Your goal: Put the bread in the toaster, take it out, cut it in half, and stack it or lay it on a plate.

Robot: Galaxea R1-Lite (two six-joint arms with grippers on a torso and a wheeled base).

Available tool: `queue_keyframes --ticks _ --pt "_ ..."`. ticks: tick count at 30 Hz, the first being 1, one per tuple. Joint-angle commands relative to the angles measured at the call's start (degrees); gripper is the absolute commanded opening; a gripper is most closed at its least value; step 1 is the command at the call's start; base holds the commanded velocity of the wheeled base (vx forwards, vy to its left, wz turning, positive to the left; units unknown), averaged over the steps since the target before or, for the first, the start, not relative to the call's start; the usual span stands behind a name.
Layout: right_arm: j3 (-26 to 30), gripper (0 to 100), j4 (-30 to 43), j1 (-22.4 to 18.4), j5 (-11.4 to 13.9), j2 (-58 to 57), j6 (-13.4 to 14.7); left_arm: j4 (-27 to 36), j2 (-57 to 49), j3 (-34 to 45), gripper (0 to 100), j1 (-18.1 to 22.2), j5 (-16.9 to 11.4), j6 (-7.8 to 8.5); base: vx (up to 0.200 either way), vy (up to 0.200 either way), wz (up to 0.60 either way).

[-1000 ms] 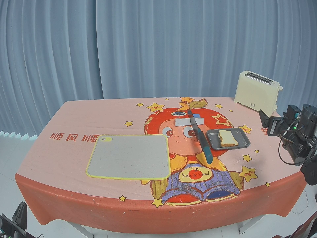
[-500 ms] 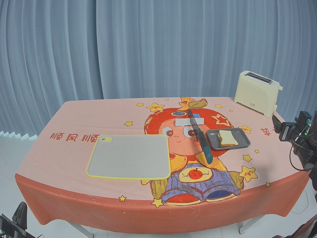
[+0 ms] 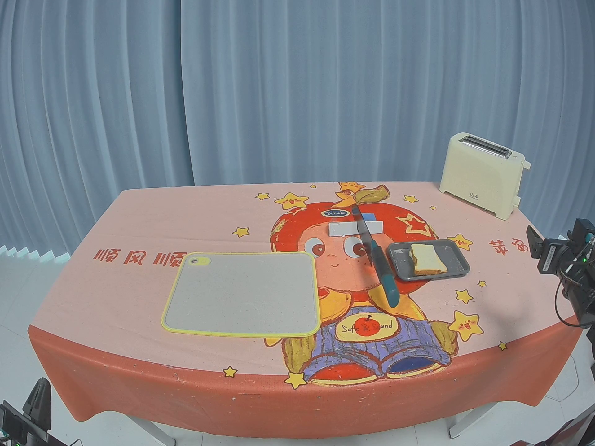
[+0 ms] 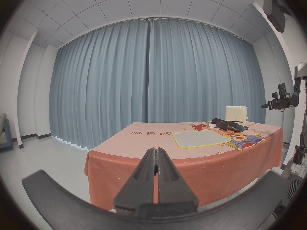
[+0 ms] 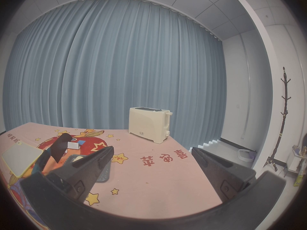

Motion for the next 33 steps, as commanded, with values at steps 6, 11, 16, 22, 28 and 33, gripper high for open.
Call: queue_keyframes --ticks 6,11,16,22,28,33 --pt "1.89 100 -0.02 -2.36 1.48 -3.87 -1.13 0.02 -0.93 0.92 0 0.02 0.02 -0.03 0.000 0.000 0.00" --pt "2.86 100 -0.02 -2.80 1.48 -5.81 -1.13 0.02 -0.93 0.92 0 0.02 0.02 -0.03 0.000 0.000 0.00" --pt "3.92 100 -0.02 -3.24 1.48 -8.71 -1.13 0.02 -0.93 1.01 0 0.02 0.02 -0.03 0.000 0.000 0.00" --pt "5.94 100 0.07 -3.33 1.48 -11.69 -1.13 0.02 -0.93 1.01 0 0.02 0.02 -0.03 0.000 0.000 0.00" --pt "6.99 100 -0.02 -4.12 1.57 -12.84 -1.13 0.02 -0.93 1.01 0 0.02 0.02 -0.03 0.000 0.000 0.00" --pt "7.70 100 0.07 -4.12 1.57 -14.86 -1.84 0.02 -0.93 0.92 0 0.02 0.02 -0.03 0.000 0.000 0.00"
